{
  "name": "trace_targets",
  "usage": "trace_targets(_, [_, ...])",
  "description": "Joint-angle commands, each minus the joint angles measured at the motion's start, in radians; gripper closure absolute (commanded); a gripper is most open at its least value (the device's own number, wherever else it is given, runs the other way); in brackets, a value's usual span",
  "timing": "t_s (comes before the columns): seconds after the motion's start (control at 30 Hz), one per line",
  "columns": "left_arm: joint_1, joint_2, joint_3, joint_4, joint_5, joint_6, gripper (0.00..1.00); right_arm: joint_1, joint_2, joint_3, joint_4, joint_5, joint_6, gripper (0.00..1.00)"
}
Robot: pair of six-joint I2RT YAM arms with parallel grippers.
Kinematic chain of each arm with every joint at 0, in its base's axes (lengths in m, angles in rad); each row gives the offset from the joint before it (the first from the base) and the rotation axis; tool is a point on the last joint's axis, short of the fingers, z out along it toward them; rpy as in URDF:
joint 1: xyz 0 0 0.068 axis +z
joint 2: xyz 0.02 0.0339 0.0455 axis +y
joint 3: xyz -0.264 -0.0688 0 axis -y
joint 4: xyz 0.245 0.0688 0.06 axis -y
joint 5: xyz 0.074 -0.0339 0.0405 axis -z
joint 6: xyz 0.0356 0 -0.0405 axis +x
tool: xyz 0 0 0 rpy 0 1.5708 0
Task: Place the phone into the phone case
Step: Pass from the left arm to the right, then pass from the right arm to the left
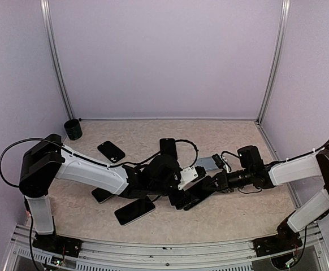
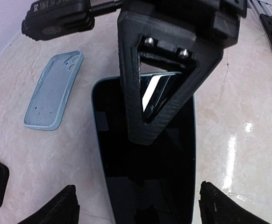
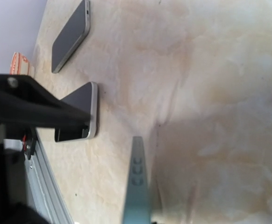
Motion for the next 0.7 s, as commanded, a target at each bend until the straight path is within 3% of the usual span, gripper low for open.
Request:
trace_targets(0.0, [0.0,-0.064,-0.035,0.075,-0.002,-0.018,0.09,0.004,-0.026,0.018,0.018,-0.02,-0.012,1.0])
trace_targets(0.1, [0.014,-0.087,-0.051,0.087,0.009,-0.05,0.02,0.003,-0.049,0.037,0.006,-0.023,-0.019,1.0])
trace_targets(0.47, [0.103,-0.213,-0.122,0.22,0.071,-0.373,0.01,-0.012,-0.207,0.073,0.012,0.014,-0.056,1.0])
trace_targets(0.67, [0.175,-0.301,-0.206,0.385,0.293,-0.508,0.01,-0.018,-0.284,0.074,0.011,0.034,-0.09,1.0])
